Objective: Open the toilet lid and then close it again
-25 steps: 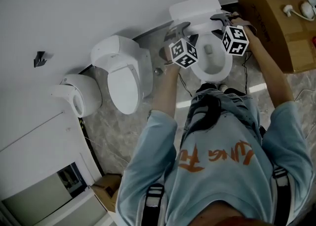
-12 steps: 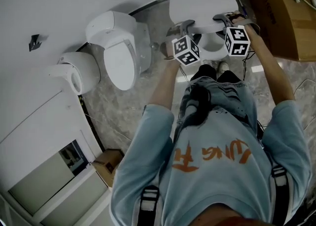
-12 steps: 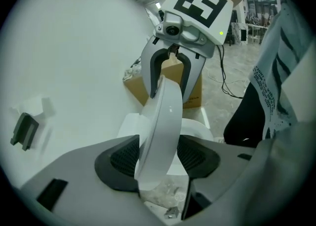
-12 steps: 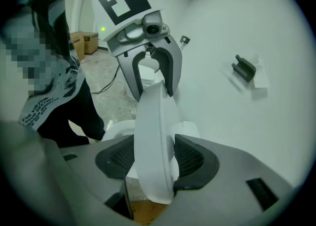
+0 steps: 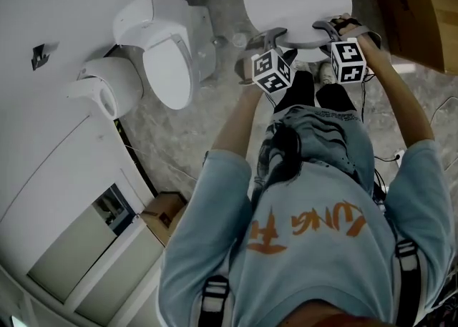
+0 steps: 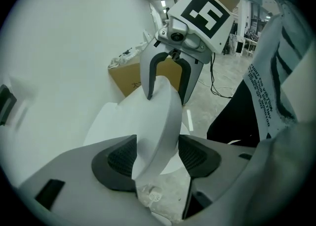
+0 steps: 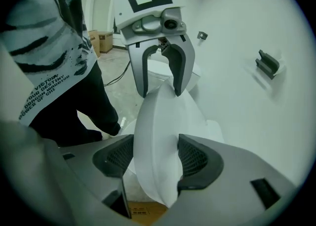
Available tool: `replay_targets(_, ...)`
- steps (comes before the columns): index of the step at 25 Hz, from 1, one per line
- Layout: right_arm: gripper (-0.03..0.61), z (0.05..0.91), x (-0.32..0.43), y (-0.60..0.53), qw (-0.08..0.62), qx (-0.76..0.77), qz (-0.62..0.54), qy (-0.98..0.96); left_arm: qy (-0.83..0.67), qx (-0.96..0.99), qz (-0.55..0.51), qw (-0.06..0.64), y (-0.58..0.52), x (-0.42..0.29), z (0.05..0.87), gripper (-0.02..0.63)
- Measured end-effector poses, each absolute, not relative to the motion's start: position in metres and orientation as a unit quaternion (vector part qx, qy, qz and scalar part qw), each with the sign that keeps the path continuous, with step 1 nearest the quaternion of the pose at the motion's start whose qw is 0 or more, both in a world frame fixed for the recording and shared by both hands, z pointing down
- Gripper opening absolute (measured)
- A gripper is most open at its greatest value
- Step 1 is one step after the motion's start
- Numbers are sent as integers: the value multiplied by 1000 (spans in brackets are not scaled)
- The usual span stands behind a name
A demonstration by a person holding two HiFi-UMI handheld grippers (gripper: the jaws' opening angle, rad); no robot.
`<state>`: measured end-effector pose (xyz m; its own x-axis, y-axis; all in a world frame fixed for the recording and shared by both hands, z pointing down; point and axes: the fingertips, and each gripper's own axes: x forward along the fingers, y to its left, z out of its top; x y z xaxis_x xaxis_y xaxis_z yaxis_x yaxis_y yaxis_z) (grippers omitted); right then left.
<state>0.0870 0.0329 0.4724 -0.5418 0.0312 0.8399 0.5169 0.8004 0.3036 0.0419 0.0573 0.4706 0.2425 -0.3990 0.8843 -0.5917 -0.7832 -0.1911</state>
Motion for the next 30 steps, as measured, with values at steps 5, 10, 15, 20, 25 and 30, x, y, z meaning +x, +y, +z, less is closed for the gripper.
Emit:
replay_targets(5, 284, 499, 98, 47, 453, -194, -247, -835, -304, 782, 535, 105, 71, 51, 500, 270)
replay_targets(10, 291, 524, 107, 63, 456, -210, -228, -834, -296, 787, 527, 124, 87, 60, 525, 256)
replay_targets(15, 268, 554, 115, 80, 474, -214, -200, -830, -289, 787, 520, 162, 102, 68, 555, 238)
replay_targets(20, 258, 591, 124, 91, 485, -203, -190, -829, -279, 788, 520, 176, 116, 79, 591, 235)
replay_targets(25, 258, 632, 125, 105, 495, -191, -150, -834, -277, 780, 530, 185, 131, 82, 634, 236)
replay_targets(30, 258, 671, 127, 108, 510, -180, -170, -824, -300, 772, 518, 214, 133, 86, 671, 236)
